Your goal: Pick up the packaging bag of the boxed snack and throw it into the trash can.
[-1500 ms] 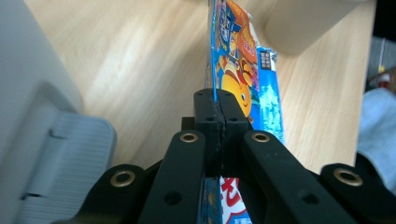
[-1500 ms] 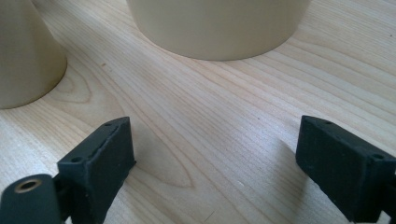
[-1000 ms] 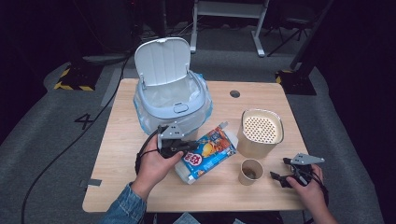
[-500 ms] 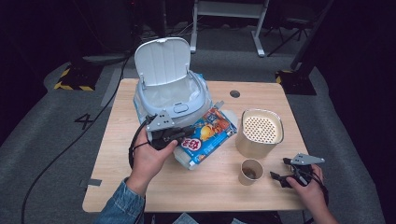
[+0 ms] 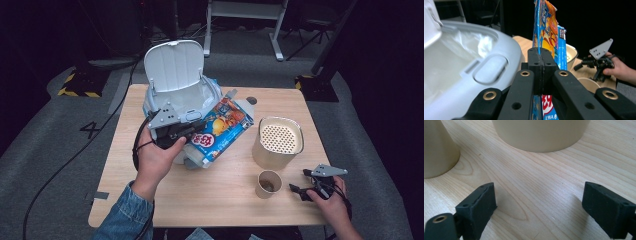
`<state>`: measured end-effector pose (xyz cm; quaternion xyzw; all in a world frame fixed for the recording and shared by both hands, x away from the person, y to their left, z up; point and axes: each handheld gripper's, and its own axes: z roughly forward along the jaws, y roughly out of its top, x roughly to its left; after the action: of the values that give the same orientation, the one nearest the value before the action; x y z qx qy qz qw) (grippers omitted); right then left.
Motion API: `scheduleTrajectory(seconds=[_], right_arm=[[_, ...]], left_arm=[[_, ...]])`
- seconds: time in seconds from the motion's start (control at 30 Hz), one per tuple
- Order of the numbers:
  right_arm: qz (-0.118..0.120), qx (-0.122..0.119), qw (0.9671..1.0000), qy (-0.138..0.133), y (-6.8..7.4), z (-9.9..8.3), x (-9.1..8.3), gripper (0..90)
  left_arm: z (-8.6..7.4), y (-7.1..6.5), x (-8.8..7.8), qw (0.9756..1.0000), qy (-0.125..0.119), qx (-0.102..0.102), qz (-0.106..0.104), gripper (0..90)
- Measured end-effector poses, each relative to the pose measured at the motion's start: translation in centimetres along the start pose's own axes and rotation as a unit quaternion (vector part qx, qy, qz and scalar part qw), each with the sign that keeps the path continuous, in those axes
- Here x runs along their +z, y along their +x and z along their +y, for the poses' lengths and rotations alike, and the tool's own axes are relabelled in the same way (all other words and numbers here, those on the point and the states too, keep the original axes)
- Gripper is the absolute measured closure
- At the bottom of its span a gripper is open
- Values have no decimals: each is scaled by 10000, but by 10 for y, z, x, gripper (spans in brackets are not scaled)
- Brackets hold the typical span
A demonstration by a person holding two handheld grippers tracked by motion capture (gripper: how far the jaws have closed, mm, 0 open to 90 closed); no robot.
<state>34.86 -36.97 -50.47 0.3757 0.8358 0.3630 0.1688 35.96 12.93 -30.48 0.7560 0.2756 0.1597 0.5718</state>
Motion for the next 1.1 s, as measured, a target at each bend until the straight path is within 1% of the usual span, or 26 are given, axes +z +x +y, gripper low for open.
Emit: scheduleTrajectory(seconds=[0.03, 0.13, 0.2, 0.23, 0.27, 0.3, 0.33, 0.4, 0.43, 0.53, 0.67, 0.77, 0.9, 0.97, 1.1], right_arm=[[-1, 6, 10000, 5, 0, 0, 0, 120], [-5, 0, 10000, 7, 0, 0, 0, 120], [-5, -2, 10000, 4, 0, 0, 0, 120], [-5, -1, 10000, 5, 0, 0, 0, 120], [-6, -2, 10000, 5, 0, 0, 0, 120], [-1, 6, 10000, 5, 0, 0, 0, 120], [-1, 6, 10000, 5, 0, 0, 0, 120], [-10, 0, 10000, 11, 0, 0, 0, 120], [-7, 4, 10000, 9, 0, 0, 0, 120], [-8, 9, 10000, 8, 0, 0, 0, 120], [-23, 10, 10000, 6, 0, 0, 0, 121], [-25, 12, 10000, 6, 0, 0, 0, 121], [-37, 22, 10000, 4, 1, 0, 0, 121], [-38, 22, 10000, 4, 1, 0, 0, 121], [-39, 22, 10000, 3, 1, 0, 0, 121]], left_arm=[[6, 2, -2, 10000, -43, 31, 36, 893], [10, 4, -4, 9999, -81, 45, 54, 893], [15, 5, -6, 9998, -150, 80, 127, 893], [18, 6, -8, 9996, -223, 97, 174, 893], [18, 6, -8, 9996, -223, 97, 174, 893], [22, 7, -10, 9993, -311, 92, 203, 893], [22, 7, -10, 9993, -311, 92, 203, 893], [29, 9, -13, 9987, -427, 120, 249, 893], [29, 9, -13, 9987, -427, 120, 249, 893], [41, 9, -14, 9982, -413, 262, 337, 893], [55, 11, -16, 9975, -476, 321, 410, 893], [63, 13, -18, 9970, -571, 276, 448, 893], [73, 19, -22, 9961, -734, 150, 476, 893], [79, 21, -24, 9953, -815, 93, 511, 893], [85, 24, -25, 9934, -978, 44, 595, 893]])
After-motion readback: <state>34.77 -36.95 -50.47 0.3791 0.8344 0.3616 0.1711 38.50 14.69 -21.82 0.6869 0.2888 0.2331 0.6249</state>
